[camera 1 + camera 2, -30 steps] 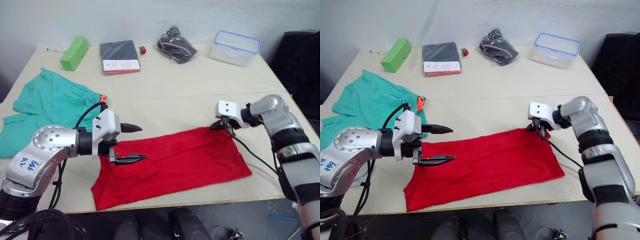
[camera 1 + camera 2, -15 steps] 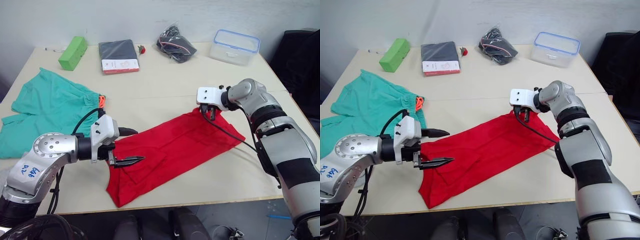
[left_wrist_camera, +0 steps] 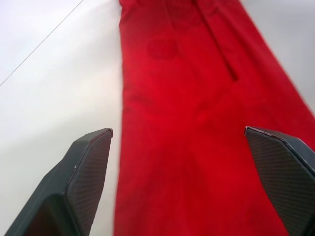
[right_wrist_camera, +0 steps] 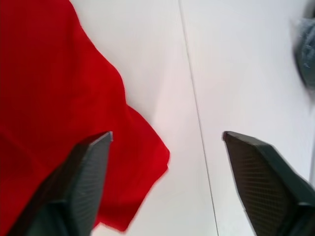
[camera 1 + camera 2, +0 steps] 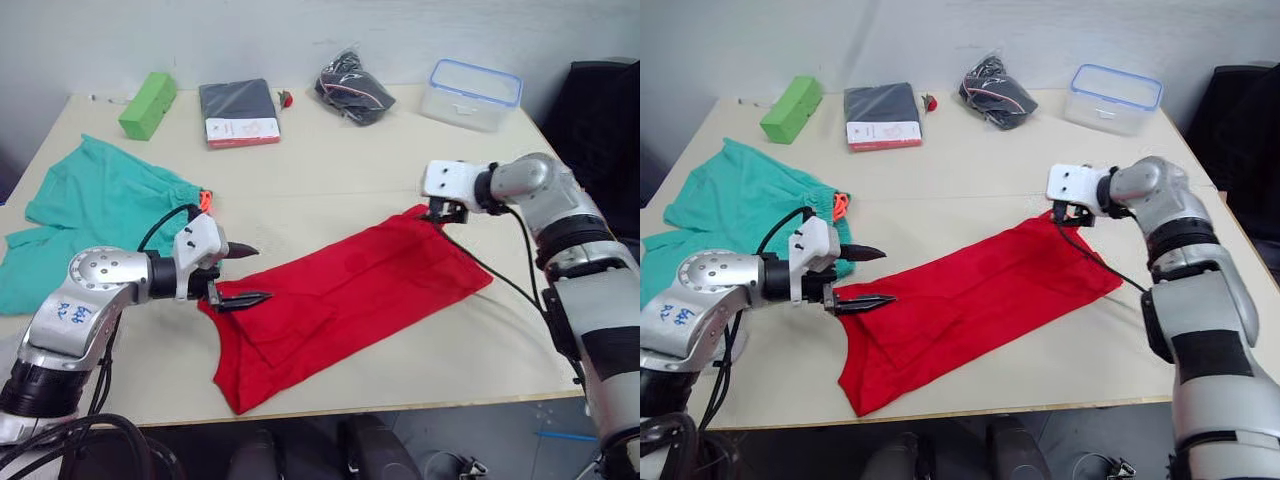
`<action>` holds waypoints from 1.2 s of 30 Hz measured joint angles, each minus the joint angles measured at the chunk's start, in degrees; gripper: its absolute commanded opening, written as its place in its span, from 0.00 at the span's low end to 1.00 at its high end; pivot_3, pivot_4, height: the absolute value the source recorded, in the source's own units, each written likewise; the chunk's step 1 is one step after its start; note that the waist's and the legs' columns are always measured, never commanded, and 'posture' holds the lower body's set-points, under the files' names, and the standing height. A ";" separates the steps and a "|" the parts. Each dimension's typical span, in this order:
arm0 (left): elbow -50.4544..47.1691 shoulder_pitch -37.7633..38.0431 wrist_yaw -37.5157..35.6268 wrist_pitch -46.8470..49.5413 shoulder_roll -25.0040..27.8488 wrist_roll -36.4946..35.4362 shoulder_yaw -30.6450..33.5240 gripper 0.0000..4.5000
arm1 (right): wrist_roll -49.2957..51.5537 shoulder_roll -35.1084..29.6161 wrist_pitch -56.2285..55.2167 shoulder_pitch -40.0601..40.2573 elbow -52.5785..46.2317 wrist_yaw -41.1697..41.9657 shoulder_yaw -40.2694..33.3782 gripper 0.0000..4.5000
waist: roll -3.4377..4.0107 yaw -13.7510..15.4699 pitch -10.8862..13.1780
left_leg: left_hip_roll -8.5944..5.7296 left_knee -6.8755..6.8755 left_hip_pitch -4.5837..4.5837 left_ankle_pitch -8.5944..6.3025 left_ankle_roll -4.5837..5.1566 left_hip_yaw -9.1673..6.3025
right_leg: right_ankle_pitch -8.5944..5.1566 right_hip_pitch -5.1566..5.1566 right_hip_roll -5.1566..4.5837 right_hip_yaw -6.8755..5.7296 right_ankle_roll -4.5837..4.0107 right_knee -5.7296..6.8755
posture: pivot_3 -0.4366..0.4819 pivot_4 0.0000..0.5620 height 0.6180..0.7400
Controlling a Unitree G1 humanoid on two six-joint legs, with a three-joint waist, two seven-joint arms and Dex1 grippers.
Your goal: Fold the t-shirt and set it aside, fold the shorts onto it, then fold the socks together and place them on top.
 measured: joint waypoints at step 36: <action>32.87 -18.60 -20.82 -2.50 -6.53 16.52 -14.72 0.10 | 12.04 -17.41 -6.34 44.40 -43.83 6.67 -7.94 0.08 | -0.01 1.01 0.01 | 0.04 0.12 0.19 0.04 -0.01 0.08 | 0.00 0.11 0.06 0.12 0.00 0.17 | 0.48 0.27 1.00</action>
